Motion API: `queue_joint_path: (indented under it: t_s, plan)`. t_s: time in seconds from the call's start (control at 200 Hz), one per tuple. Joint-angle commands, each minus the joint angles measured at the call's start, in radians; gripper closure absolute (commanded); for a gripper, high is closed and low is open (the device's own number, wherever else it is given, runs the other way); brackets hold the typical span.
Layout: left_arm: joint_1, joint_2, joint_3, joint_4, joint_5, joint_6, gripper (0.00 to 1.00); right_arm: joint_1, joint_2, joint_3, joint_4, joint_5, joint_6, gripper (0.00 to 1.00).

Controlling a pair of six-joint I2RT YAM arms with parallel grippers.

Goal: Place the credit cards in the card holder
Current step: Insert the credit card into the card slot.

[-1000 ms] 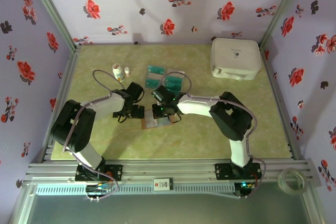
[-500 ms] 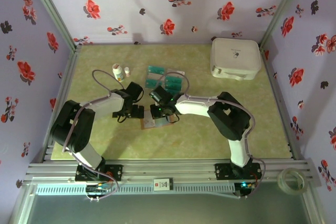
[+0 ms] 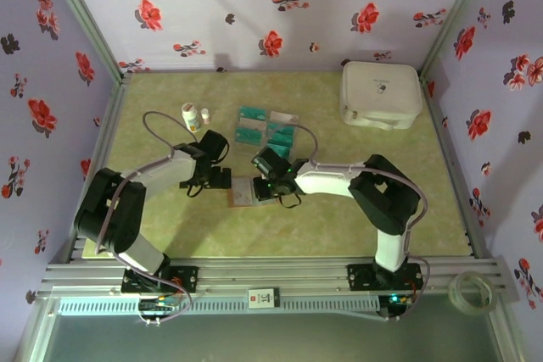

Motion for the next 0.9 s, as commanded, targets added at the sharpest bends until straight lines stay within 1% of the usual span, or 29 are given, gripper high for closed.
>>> queue_joint_path:
  t_s: [0.0,0.17,0.295,0.505,0.895]
  plan:
    - [0.012,-0.033,-0.012,-0.028,-0.004,-0.003,0.0,-0.002,-0.038,-0.033,0.004,0.028,0.026,0.84]
    - [0.013,-0.036,-0.039,-0.015,-0.004,-0.011,0.0,-0.002,-0.074,-0.006,-0.009,0.016,0.019,0.84]
    - [0.013,-0.026,-0.048,-0.005,-0.004,-0.011,0.0,0.001,-0.073,0.04,-0.019,-0.007,0.007,0.86]
    - [0.013,-0.005,-0.069,0.017,-0.004,-0.011,0.0,0.005,-0.021,0.095,-0.01,-0.048,0.008,0.9]
    - [0.012,0.027,-0.073,0.038,-0.003,-0.002,0.0,0.009,0.058,0.13,0.004,-0.046,0.009,0.94]
